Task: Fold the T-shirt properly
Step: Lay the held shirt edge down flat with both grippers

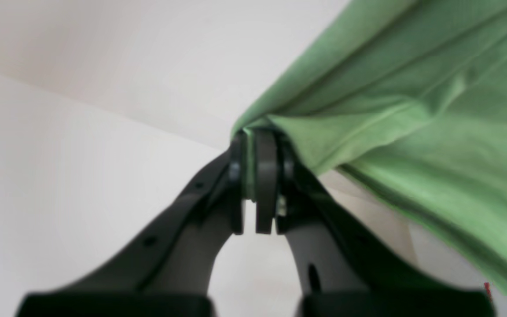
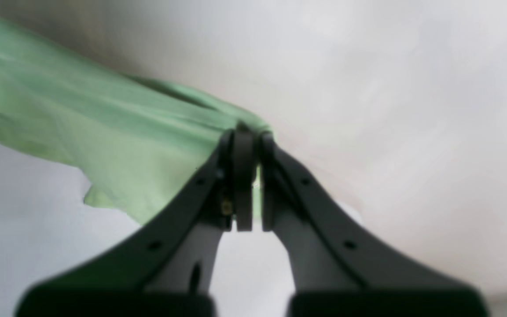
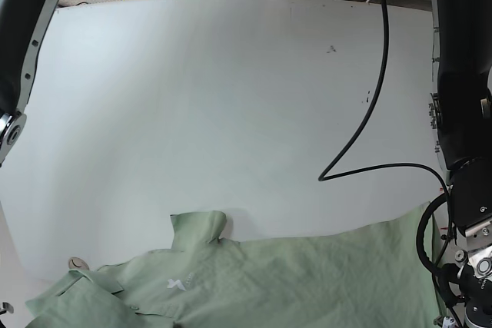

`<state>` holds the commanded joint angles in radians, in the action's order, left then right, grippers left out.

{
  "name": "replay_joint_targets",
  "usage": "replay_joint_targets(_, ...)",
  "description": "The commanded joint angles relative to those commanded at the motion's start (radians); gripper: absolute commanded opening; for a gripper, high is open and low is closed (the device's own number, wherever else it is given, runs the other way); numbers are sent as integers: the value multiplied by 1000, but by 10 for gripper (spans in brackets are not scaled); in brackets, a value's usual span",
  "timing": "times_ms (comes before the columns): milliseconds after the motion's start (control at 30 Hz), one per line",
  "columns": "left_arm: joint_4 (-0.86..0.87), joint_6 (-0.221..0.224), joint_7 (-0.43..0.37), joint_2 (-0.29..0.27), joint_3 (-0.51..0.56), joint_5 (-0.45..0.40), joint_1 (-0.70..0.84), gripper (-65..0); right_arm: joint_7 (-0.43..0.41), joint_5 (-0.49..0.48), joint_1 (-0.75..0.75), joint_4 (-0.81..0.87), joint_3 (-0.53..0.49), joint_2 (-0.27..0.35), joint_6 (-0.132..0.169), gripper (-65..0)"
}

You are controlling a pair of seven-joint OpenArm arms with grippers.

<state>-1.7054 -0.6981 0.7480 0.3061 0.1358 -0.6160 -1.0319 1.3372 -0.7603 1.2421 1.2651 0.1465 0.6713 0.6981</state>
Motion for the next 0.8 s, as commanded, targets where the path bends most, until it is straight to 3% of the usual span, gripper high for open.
replay_joint_targets(167,-110,0,0,-29,-58,66,161,-650,-2,-2,-135,61,8,11,0,-650)
replay_joint_targets(333,-244,0,2,-32,-74,97,384,-650,0,-2,-356,163,167,8,0,-650)
replay_joint_targets(467,-288,0,46,-35,-74,100,557,-650,2,-2,-528,219,264,3,0,-650)
replay_joint_targets(600,-310,0,46,-51,-80,120,743,-650,2,-3,-717,285,371,-49,0,-650)
replay_joint_targets(800,-311,0,44,-94,-196,193,970,-650,3,-3,-1011,411,535,-158,0,-650)
